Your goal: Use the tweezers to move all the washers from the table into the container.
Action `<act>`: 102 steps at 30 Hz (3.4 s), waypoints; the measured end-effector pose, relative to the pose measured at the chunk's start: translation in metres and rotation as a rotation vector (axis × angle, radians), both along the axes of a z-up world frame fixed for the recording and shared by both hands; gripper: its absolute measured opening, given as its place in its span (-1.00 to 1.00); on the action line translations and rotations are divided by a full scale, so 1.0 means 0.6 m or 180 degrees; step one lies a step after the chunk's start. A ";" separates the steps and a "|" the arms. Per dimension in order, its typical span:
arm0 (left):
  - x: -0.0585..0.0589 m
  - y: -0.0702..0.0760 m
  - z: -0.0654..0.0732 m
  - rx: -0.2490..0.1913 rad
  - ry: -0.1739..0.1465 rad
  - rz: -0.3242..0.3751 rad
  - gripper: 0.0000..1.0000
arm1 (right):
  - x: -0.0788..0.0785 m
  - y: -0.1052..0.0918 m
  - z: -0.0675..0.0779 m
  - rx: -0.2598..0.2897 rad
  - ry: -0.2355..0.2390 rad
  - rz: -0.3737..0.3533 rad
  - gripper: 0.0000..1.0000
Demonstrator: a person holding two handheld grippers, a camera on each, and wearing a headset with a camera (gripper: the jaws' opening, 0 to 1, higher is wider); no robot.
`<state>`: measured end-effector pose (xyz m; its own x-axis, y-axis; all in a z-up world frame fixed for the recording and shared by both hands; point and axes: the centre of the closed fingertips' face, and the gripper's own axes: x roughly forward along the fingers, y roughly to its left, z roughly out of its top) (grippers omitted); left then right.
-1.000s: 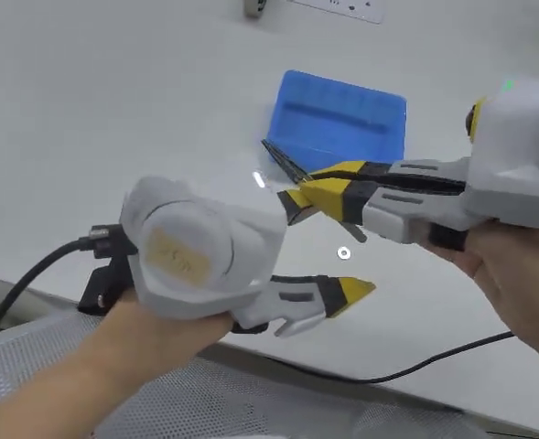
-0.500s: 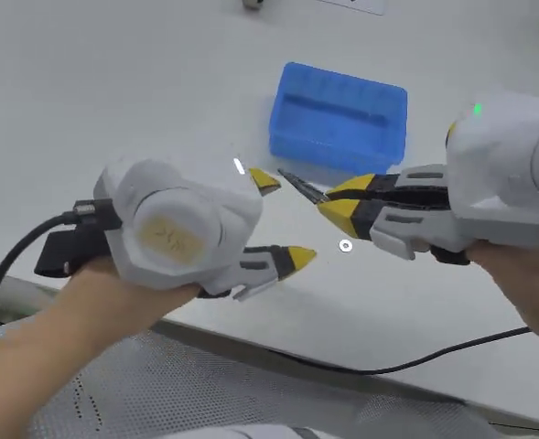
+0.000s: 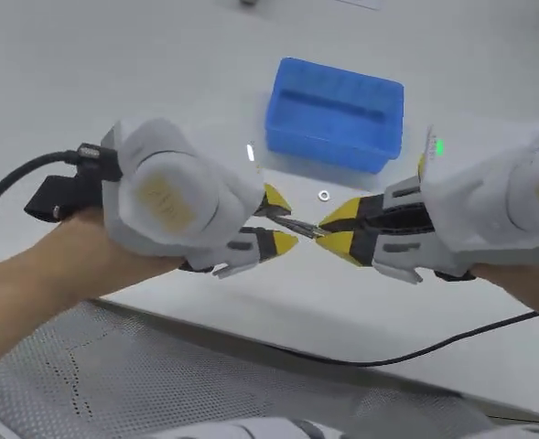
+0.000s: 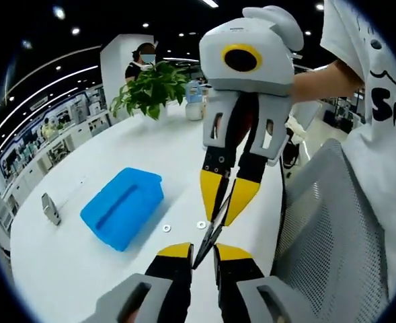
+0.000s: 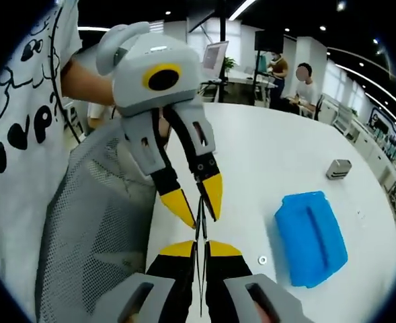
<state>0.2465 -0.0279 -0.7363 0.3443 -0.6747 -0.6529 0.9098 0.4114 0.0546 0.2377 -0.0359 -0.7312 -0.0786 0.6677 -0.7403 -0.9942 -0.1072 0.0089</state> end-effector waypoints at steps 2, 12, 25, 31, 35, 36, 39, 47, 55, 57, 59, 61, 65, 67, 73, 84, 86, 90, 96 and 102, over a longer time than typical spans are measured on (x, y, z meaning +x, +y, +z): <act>-0.009 -0.005 -0.003 -0.0006 0.0088 -0.0095 -0.89 | -0.005 -0.005 -0.003 -0.0049 -0.0012 0.0109 -0.98; -0.030 -0.017 -0.018 -0.0070 0.0190 -0.0659 -1.00 | -0.021 -0.018 -0.019 -0.0178 -0.0017 0.0308 -0.97; -0.030 -0.003 -0.005 -0.0355 0.0438 -0.0439 -1.00 | 0.013 -0.048 0.000 0.0119 0.0391 -0.0489 -0.73; -0.026 0.003 0.009 -0.0570 0.0477 -0.0254 -1.00 | 0.028 -0.093 -0.012 0.0264 0.0724 -0.1093 -0.63; -0.021 -0.002 0.028 -0.0867 0.0540 -0.0132 -1.00 | 0.045 -0.093 -0.010 0.0708 0.1025 -0.1507 -0.66; -0.017 -0.003 0.034 -0.0958 0.0542 -0.0100 -1.00 | 0.046 -0.090 -0.007 0.0823 0.1134 -0.1557 -0.71; -0.015 -0.002 0.033 -0.0927 0.0525 -0.0092 -1.00 | 0.029 -0.059 0.029 0.1346 0.1686 -0.1490 -0.73; -0.019 -0.011 0.073 -0.1691 0.0888 -0.0078 -1.00 | 0.023 -0.025 0.090 0.1695 0.1758 -0.1174 -0.76; -0.032 -0.008 0.126 -0.2378 0.1160 -0.0295 -1.00 | 0.008 -0.012 0.174 0.2216 0.2156 -0.0788 -0.89; -0.027 -0.005 0.131 -0.2439 0.1121 -0.0287 -1.00 | 0.005 -0.010 0.179 0.2187 0.2166 -0.0756 -0.80; -0.028 -0.007 0.136 -0.2476 0.1170 -0.0324 -1.00 | -0.002 -0.005 0.185 0.2154 0.2157 -0.0692 -0.76; -0.027 -0.010 0.135 -0.2467 0.1154 -0.0320 -1.00 | 0.002 -0.003 0.186 0.2154 0.2093 -0.0729 -0.78; -0.024 -0.017 0.146 -0.2623 0.1126 -0.0304 -1.00 | 0.011 -0.001 0.181 0.2185 0.1981 -0.0775 -0.94; -0.022 -0.020 0.147 -0.2649 0.1116 -0.0274 -1.00 | 0.010 0.001 0.180 0.2184 0.2018 -0.0774 -0.92; -0.012 -0.022 0.161 -0.2835 0.1023 -0.0139 -1.00 | 0.016 0.005 0.183 0.2339 0.2117 -0.0875 -0.93; -0.008 -0.014 0.163 -0.2853 0.0988 -0.0062 -1.00 | 0.021 -0.001 0.184 0.2337 0.2114 -0.0918 -0.93; -0.009 -0.015 0.164 -0.2878 0.1012 -0.0064 -1.00 | 0.018 -0.001 0.187 0.2328 0.2095 -0.0868 -0.95; -0.006 -0.015 0.153 -0.2658 0.0897 0.0010 -0.98 | 0.020 -0.001 0.178 0.2114 0.1898 -0.0847 -0.96; 0.012 -0.001 0.114 -0.1894 0.0577 0.0340 -0.89 | 0.031 0.002 0.155 0.1769 0.1641 -0.0951 -0.97; 0.013 0.030 0.061 -0.1269 0.0430 0.0786 -0.51 | 0.077 -0.010 0.101 0.1258 0.1072 -0.1342 -0.97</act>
<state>0.2541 -0.0097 -0.6996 0.4555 -0.7902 -0.4101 0.7706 0.5806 -0.2629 0.2840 -0.0421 -0.6706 0.0644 0.9078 -0.4144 -0.9015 0.2310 0.3660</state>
